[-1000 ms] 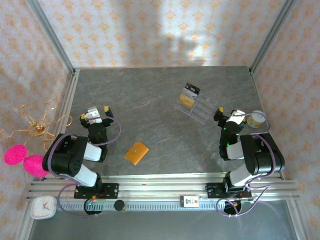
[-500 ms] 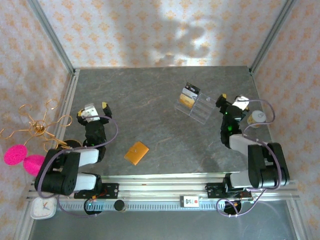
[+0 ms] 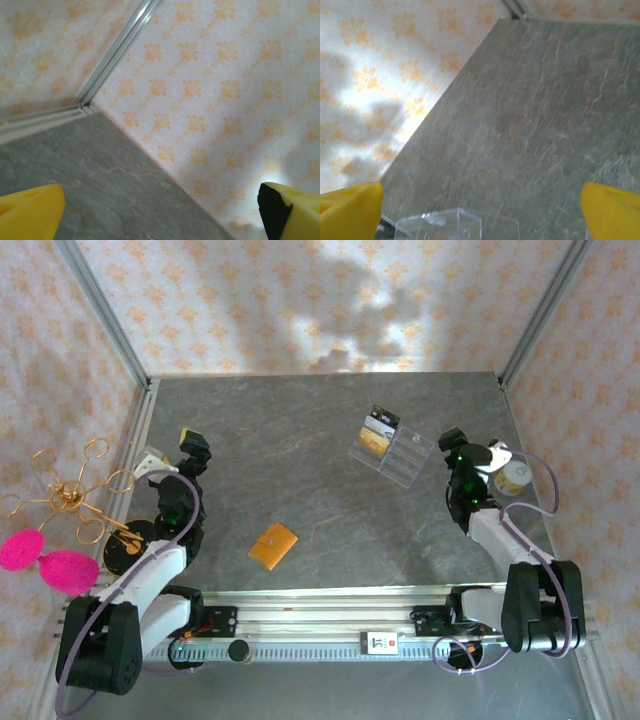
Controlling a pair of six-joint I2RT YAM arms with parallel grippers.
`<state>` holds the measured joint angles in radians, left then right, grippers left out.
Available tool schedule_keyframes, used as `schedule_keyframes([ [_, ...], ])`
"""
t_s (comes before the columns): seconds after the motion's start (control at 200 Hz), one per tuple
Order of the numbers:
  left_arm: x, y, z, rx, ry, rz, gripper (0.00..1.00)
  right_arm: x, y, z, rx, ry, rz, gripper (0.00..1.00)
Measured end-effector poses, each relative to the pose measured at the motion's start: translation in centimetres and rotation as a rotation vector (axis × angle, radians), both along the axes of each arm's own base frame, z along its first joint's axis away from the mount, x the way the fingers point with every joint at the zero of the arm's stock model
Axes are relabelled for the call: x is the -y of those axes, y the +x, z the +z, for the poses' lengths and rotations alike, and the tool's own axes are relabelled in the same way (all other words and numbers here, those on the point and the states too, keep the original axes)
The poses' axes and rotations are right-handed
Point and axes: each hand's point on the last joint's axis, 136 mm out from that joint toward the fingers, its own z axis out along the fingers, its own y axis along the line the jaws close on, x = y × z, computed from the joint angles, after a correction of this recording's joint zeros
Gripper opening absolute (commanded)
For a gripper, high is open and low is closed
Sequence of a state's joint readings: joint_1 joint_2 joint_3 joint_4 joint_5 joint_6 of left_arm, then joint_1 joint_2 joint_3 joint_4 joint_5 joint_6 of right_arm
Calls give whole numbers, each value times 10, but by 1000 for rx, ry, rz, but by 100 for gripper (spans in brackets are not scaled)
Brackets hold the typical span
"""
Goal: Take the credit cards out of the card holder
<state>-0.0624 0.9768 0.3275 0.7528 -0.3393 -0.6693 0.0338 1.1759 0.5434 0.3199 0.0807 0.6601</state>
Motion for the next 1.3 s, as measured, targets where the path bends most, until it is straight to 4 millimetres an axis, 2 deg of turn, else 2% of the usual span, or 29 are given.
schedule_keyframes([
  [0.11, 1, -2, 6, 48, -77, -36, 99, -14, -3, -9, -50, 12, 84, 90],
  [0.265, 21, 4, 8, 61, -105, -160, 99, -30, -8, -24, -121, 30, 175, 76],
  [0.425, 40, 6, 11, 100, -131, -275, 99, -37, -12, -32, -157, 35, 219, 71],
  [0.546, 55, 5, 6, 106, -151, -342, 99, -40, -13, -43, -199, 36, 237, 68],
  [0.646, 80, 7, 3, 89, -158, -423, 99, -41, -15, -58, -250, 41, 246, 68],
  [0.886, 135, 12, -15, 9, -199, -593, 99, -44, -15, -64, -273, 38, 266, 67],
  [1.006, 175, 12, -24, -48, -182, -699, 99, -46, -12, -71, -300, 36, 280, 65],
  [1.116, 211, 12, -25, -102, -128, -783, 92, -48, -10, -74, -316, 34, 295, 61],
  [1.186, 221, 16, -21, -120, -94, -805, 87, -50, -8, -75, -320, 34, 310, 58],
  [1.301, 226, 25, -15, -146, -52, -806, 84, -53, -2, -72, -316, 29, 332, 57],
])
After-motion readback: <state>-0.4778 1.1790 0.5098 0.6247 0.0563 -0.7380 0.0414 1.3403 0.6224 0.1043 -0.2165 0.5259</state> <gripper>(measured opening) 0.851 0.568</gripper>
